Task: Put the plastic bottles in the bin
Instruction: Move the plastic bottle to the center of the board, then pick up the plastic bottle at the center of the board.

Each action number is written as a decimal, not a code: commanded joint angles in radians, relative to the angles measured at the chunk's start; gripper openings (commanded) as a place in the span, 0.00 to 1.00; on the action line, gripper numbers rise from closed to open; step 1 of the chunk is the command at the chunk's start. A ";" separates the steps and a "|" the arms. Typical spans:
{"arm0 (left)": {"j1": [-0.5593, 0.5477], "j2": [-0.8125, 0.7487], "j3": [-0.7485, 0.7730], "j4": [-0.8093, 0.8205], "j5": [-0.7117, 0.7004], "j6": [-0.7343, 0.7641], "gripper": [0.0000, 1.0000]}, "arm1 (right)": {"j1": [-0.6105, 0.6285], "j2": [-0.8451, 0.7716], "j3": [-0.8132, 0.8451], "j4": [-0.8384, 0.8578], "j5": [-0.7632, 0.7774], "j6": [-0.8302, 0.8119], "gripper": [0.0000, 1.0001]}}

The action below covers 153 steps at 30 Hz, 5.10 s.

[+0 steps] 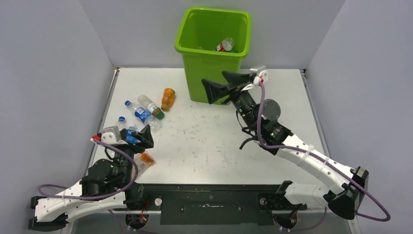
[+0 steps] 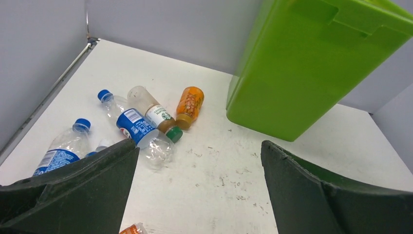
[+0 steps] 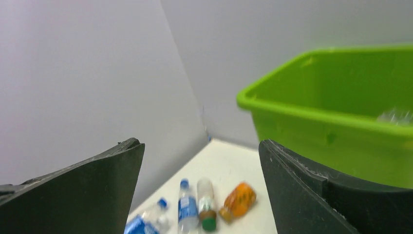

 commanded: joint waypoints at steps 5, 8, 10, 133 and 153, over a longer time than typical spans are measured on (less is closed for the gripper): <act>-0.004 0.124 0.150 -0.772 0.000 -0.666 0.96 | 0.043 0.079 -0.342 0.019 -0.219 0.311 0.92; -0.004 0.106 0.191 -0.762 -0.032 -0.637 0.96 | 0.105 0.232 -0.372 0.140 -0.355 0.369 0.92; -0.005 0.040 0.170 -0.598 -0.033 -0.507 0.96 | 0.166 0.373 -0.327 0.171 -0.417 0.333 0.92; 0.389 0.896 -0.354 0.561 1.002 -0.999 0.65 | 0.061 0.136 -0.860 0.136 -0.322 0.432 0.95; 0.392 0.846 -0.443 0.839 1.110 -0.856 0.00 | 0.077 -0.184 -0.852 -0.120 -0.261 0.376 1.00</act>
